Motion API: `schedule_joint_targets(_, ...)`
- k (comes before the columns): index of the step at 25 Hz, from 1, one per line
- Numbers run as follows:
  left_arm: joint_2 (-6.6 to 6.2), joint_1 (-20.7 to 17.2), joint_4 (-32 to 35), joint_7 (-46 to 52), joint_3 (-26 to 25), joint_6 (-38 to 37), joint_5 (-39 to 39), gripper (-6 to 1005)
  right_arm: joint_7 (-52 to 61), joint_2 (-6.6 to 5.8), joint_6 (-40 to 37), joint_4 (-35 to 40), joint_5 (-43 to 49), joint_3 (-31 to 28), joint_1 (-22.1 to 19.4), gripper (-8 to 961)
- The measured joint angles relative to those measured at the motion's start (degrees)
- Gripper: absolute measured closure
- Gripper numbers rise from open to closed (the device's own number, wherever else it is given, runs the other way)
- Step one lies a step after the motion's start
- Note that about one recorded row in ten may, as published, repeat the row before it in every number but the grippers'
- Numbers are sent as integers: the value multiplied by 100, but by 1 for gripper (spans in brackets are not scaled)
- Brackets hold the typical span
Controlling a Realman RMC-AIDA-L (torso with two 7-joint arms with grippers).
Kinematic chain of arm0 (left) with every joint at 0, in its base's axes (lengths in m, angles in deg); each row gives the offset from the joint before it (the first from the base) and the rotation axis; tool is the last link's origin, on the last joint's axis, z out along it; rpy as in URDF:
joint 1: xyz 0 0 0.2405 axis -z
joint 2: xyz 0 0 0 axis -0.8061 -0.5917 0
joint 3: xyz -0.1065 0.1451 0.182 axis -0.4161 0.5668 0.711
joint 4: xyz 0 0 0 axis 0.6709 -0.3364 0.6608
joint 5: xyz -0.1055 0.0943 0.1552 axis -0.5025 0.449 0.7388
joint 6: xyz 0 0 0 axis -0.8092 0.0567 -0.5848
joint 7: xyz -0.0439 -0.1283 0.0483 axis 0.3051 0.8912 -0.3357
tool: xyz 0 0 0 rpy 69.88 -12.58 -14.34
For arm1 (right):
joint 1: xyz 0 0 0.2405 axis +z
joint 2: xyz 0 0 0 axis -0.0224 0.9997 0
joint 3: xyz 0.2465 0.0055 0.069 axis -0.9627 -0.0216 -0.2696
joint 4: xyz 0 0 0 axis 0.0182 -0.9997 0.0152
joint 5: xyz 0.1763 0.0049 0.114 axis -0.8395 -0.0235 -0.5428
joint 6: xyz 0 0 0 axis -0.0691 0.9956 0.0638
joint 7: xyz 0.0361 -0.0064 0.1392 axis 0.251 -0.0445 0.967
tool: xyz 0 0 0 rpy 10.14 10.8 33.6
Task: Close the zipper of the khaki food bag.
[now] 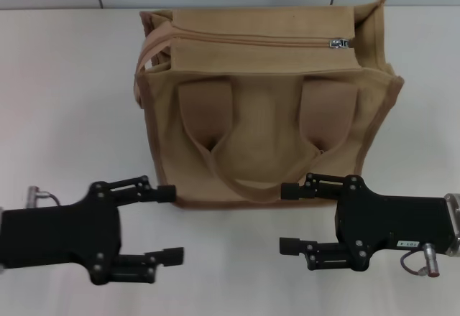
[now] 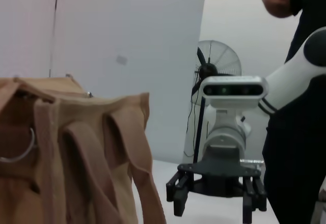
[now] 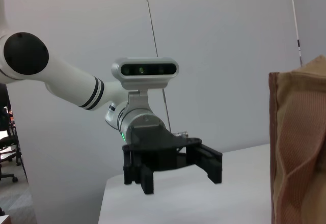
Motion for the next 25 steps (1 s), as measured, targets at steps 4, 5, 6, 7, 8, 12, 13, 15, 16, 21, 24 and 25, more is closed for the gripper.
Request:
schedule_joint_targets(4, 37, 135, -238, -141, 31, 172, 122, 181, -2, 0, 47, -48, 0, 3, 21, 203)
schedule_joint_targets(5, 36, 194, -303, -157, 37, 191, 175, 181, -3, 0, 59, -64, 0, 11, 24, 203)
schedule_joint_targets(6, 36, 194, -303, -157, 37, 191, 175, 181, -3, 0, 59, -64, 0, 11, 24, 203)
schedule_joint_targets(7, 37, 208, -315, -158, 38, 196, 190, 181, -5, 0, 76, -78, 0, 13, 26, 203)
schedule_joint_targets(8, 37, 224, -317, -159, 39, 214, 200, 181, -9, 0, 99, -100, 0, 14, 32, 203)
schedule_joint_targets(12, 41, 228, -320, -161, 47, 252, 217, 181, -14, 0, 142, -142, 0, 5, 45, 202)
schedule_joint_targets(13, 39, 228, -321, -164, 48, 261, 217, 181, -15, 0, 143, -142, 0, 5, 45, 202)
schedule_joint_targets(15, 36, 227, -322, -168, 49, 296, 219, 181, -16, 0, 144, -142, 1, 3, 48, 202)
schedule_joint_targets(16, 36, 227, -323, -169, 50, 311, 220, 181, -16, 0, 144, -142, 1, 3, 51, 202)
schedule_joint_targets(21, 42, 227, -327, -172, 52, 326, 225, 181, -18, 0, 144, -139, 1, 0, 52, 203)
schedule_joint_targets(24, 44, 231, -327, -174, 52, 326, 226, 181, -19, 0, 144, -137, 0, 0, 48, 203)
schedule_joint_targets(25, 45, 232, -327, -174, 52, 326, 226, 181, -19, 0, 144, -137, 1, 0, 48, 202)
